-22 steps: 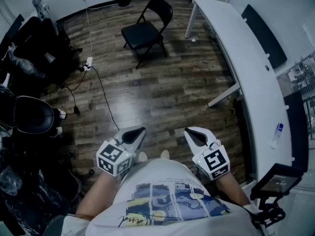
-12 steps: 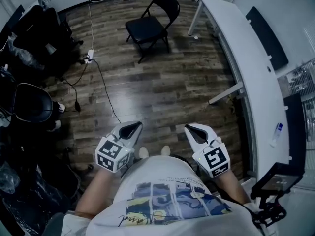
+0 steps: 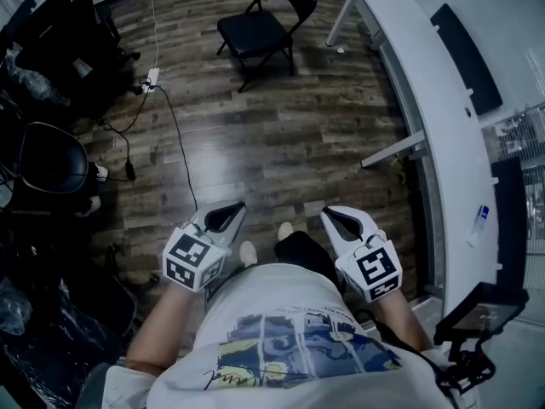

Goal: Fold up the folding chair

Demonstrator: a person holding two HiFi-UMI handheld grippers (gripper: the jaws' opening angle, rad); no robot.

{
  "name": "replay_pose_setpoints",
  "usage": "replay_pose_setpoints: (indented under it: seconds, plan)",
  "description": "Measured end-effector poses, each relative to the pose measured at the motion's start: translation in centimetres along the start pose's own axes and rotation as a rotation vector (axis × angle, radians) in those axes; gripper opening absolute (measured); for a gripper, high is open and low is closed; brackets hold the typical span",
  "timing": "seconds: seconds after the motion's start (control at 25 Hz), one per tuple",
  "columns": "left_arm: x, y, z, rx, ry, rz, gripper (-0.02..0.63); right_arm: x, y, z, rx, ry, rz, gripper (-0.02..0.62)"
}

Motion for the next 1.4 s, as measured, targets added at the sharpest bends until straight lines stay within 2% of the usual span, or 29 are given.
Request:
replay_pose_setpoints:
  seconds: [0.2, 0.4, 0.68, 1.0, 1.4]
  plan:
    - [2.3, 0.5, -0.3, -0.003, -0.001, -0.006, 0.006, 1.2, -1.0, 2.1, 0.033, 0.022, 0.022, 0.002]
    - [5.1, 2.8, -2.0, -0.019, 0.02, -0.015, 0.006, 3.3, 0.0, 6.1, 0.031, 0.046, 0.048, 0.003]
    - [11.3, 9.5, -4.0, -0.038, 0.05, -0.006, 0.006, 6.4, 1.2, 16.2, 0.07, 0.071, 0.077, 0.006]
    - [19.1, 17.3, -7.2, -0.06, 0.124, 0.025, 0.008, 9.7, 2.2, 27.6, 0.054, 0.115, 0.09, 0.018]
    - [18.9, 19.2, -8.4, -0.087, 0.114, 0.068, 0.008, 10.1, 3.2, 28.1, 0.07, 0.095, 0.07, 0.02]
Point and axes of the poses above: the fingertips, and each gripper's own axes: x forward along the fingers, z to its right, y out of its top, the point moved 2 cm from there along -x, backward along the fingers, and after that the axes turned 13 degrees about -z, right-handed, at the moved point
